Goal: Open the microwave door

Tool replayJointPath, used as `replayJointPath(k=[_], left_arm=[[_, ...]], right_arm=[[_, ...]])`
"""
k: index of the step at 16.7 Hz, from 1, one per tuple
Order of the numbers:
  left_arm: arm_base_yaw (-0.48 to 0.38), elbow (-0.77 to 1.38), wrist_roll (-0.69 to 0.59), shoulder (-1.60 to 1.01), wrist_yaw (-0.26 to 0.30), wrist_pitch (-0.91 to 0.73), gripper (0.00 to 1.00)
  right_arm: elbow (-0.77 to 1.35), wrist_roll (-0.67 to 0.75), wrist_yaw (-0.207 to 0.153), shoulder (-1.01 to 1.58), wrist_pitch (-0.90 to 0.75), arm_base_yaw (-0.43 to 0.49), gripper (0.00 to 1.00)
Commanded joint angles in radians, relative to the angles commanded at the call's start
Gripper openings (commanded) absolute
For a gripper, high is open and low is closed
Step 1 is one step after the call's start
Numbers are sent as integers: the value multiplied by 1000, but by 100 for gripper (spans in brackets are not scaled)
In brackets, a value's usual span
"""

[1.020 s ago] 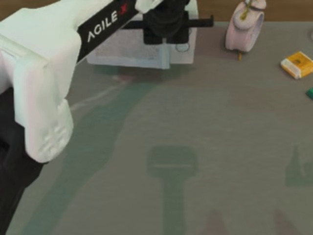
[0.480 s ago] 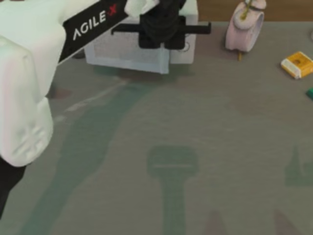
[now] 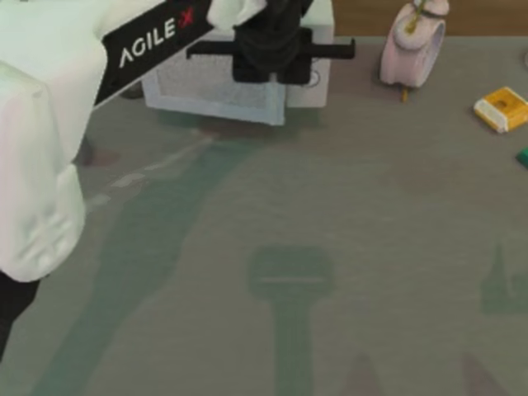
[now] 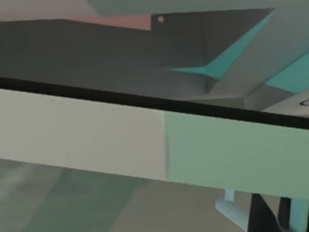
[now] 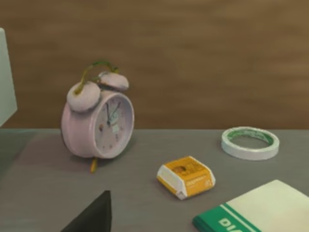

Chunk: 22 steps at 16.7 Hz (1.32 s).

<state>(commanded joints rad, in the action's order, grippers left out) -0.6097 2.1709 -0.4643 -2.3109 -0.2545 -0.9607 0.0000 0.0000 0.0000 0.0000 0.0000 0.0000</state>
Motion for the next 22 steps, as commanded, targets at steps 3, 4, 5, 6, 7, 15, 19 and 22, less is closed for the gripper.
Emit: replayJointPath(k=[3,4,5,6,7,15,19,22], left_arm=[[0,0,0,0,0,0,0],[0,0,0,0,0,0,0],[0,0,0,0,0,0,0],[0,0,0,0,0,0,0],[0,0,0,0,0,0,0],[0,0,0,0,0,0,0],[-7,1,-4,-3,6,1,0],[-2,-38,17,25,11,24,0]], right_arm=[[0,0,0,0,0,0,100],[0,0,0,0,0,0,100],[0,0,0,0,0,0,100],[0,0,0,0,0,0,100],[0,0,0,0,0,0,100],[0,0,0,0,0,0,100],[0,0,0,0,0,0,100],[0,0,0,0,0,0,100]])
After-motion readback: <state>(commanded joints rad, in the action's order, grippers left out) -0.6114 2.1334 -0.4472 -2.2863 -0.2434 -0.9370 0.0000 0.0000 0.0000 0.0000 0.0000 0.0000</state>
